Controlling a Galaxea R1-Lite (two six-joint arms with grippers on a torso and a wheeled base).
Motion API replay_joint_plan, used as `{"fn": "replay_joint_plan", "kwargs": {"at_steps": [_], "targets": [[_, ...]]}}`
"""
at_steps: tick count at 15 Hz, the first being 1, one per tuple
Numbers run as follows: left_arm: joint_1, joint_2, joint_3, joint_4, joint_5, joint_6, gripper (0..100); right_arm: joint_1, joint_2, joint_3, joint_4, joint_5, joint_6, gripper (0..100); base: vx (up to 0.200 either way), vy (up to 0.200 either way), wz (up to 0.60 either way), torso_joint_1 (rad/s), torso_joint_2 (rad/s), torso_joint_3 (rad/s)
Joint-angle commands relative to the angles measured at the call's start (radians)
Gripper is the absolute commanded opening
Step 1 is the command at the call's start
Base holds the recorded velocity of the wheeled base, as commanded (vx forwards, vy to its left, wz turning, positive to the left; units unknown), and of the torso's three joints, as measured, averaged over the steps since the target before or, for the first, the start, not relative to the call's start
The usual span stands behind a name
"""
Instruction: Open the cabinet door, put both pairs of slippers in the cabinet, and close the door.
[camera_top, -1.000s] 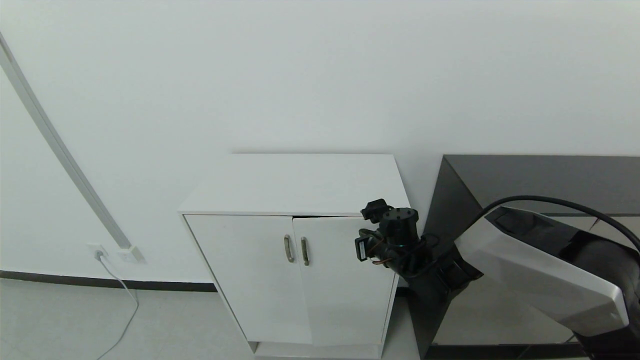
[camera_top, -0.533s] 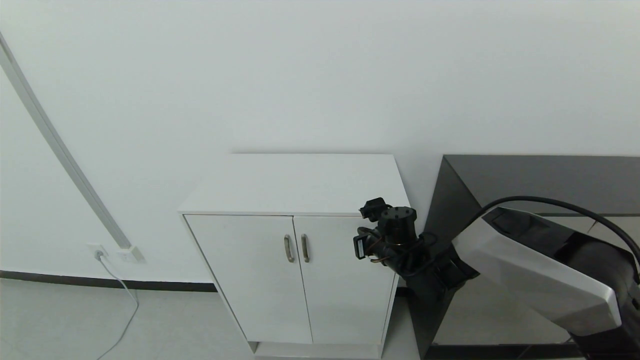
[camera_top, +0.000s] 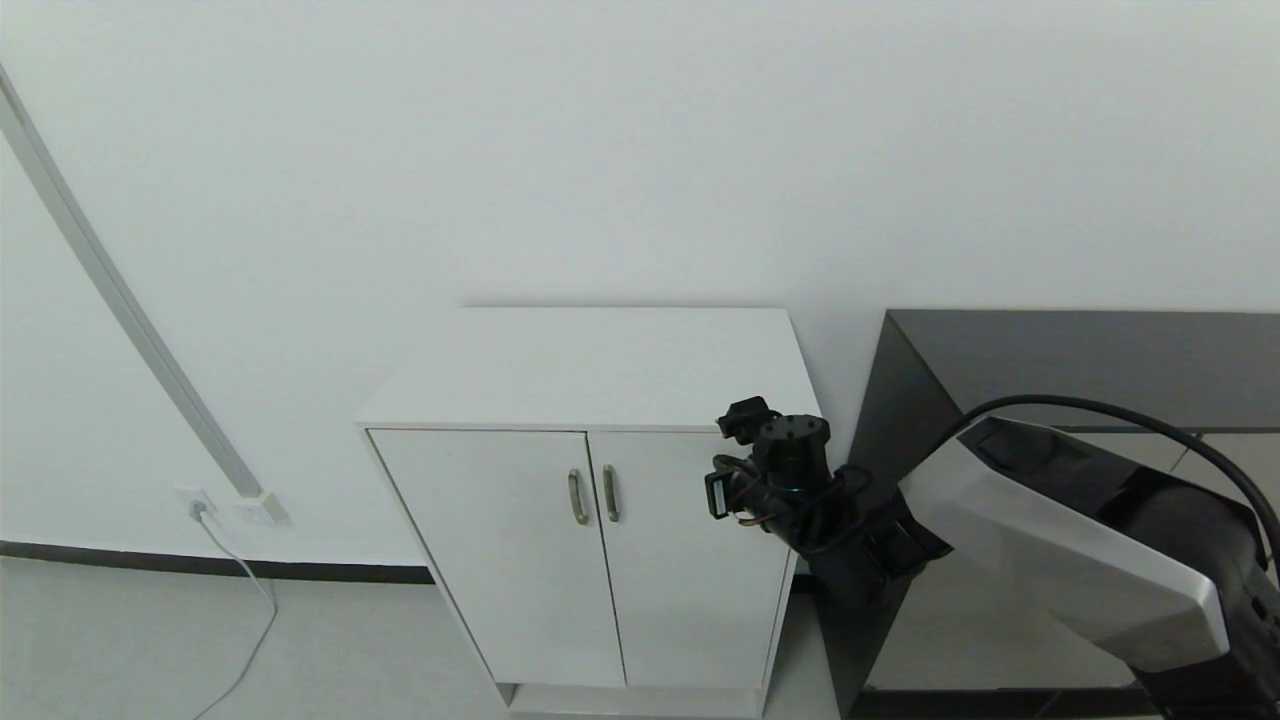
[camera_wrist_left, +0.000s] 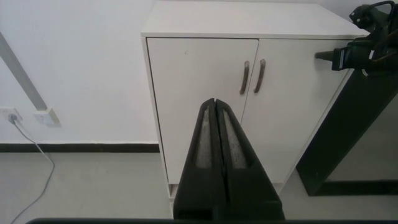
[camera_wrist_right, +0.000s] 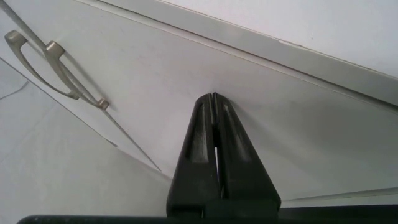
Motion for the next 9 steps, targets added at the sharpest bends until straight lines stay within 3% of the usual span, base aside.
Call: {"fn": "replay_joint_plan", "kwargs": {"at_steps": [1, 9], "targets": [[0.001, 0.000, 0.000, 0.000, 0.000, 0.000, 0, -0.002, 0.001, -0.001, 0.005, 0.000, 0.000, 0, 0.000, 0.000, 0.00, 0.000, 0.00, 0.000], [0.001, 0.000, 0.000, 0.000, 0.000, 0.000, 0, -0.007, 0.005, -0.009, 0.007, 0.000, 0.000, 0, 0.000, 0.000, 0.00, 0.000, 0.00, 0.000]]}}
